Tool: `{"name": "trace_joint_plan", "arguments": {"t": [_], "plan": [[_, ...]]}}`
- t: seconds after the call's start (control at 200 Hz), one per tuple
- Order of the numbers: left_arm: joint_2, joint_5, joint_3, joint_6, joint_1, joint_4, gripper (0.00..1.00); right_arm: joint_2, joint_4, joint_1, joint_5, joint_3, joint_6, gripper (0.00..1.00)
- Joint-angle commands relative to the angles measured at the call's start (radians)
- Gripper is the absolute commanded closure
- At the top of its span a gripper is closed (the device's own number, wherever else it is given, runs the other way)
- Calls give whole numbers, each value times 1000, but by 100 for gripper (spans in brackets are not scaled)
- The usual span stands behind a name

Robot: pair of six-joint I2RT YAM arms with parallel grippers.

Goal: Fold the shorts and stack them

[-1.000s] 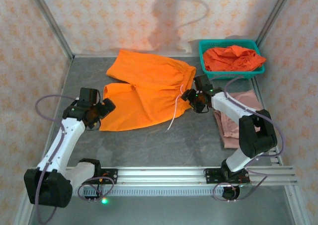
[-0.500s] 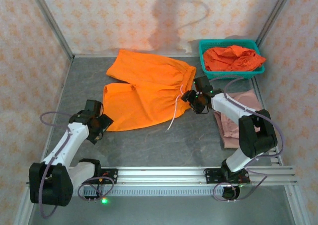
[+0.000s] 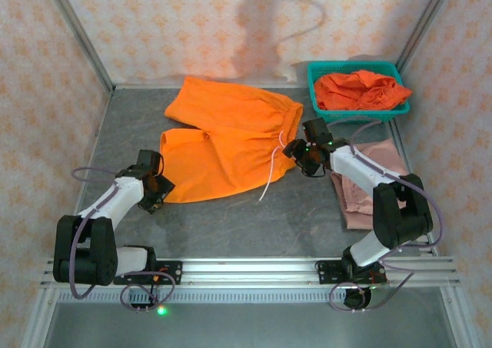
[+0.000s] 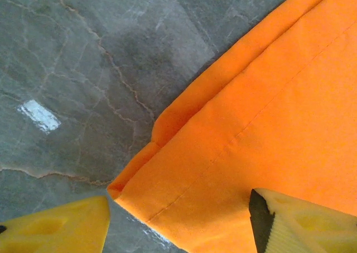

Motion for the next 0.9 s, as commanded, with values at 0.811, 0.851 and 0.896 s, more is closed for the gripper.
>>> {"name": "trace_joint_plan", "arguments": {"t": [0.811, 0.851, 0.896], "plan": [[-141, 3, 138, 24, 12, -78, 98, 51, 147, -4, -82, -78, 186, 45], [-138, 6, 134, 26, 12, -78, 98, 61, 147, -5, -82, -69, 183, 45], [-136, 4, 132, 27, 12, -76, 98, 74, 140, -4, -80, -57, 180, 45]]}}
